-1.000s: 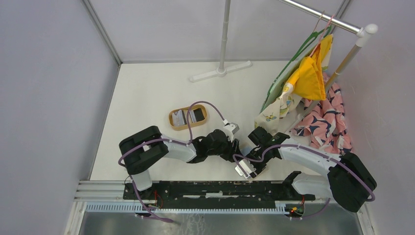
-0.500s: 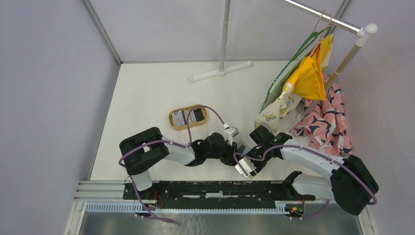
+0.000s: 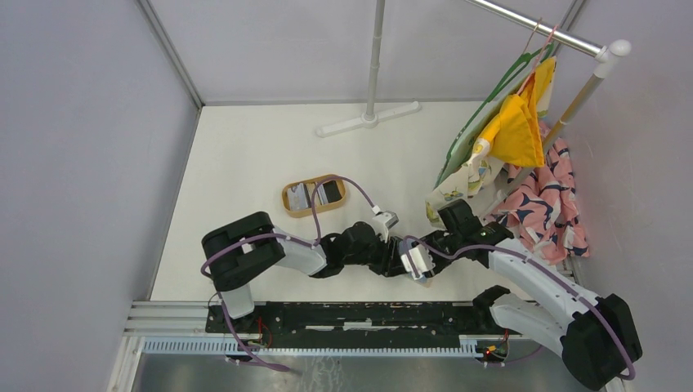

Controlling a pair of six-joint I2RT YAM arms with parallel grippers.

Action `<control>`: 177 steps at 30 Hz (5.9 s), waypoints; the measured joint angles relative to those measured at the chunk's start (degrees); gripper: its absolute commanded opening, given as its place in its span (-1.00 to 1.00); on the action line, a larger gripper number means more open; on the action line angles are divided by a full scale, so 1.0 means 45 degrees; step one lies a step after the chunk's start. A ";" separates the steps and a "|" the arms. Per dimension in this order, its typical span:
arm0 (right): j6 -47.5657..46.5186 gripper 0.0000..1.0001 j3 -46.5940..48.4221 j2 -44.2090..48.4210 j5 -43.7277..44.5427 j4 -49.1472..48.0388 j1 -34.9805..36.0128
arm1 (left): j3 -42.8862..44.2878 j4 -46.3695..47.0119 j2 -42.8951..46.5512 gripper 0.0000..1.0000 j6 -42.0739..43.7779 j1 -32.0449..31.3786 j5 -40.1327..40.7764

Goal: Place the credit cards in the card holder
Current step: Open the card holder at the center of the board.

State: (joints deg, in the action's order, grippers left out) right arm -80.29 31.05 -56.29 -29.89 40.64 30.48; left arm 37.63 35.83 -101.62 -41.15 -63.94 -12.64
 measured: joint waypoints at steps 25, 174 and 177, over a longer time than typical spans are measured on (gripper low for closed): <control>0.1705 -0.01 0.0005 0.0350 0.0083 -0.0826 -0.2016 | 0.0675 0.2822 -0.1676 0.28 -0.0010 -0.0097 -0.1005; 0.5362 0.96 0.0141 -0.0942 -0.3118 -0.2900 0.0306 | -0.0529 -0.3497 0.4124 -0.96 -0.0364 -0.1404 0.7067; 0.5945 0.96 -0.0175 -0.0971 -0.2633 -0.3322 0.0568 | -0.0583 -0.3313 0.4124 -0.96 -0.0359 -0.1404 0.7053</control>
State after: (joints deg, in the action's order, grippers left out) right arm -53.54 30.26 -60.66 -41.74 25.69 33.04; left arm 35.00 20.93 -83.07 -42.76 -70.26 19.09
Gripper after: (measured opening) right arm 0.979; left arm 0.063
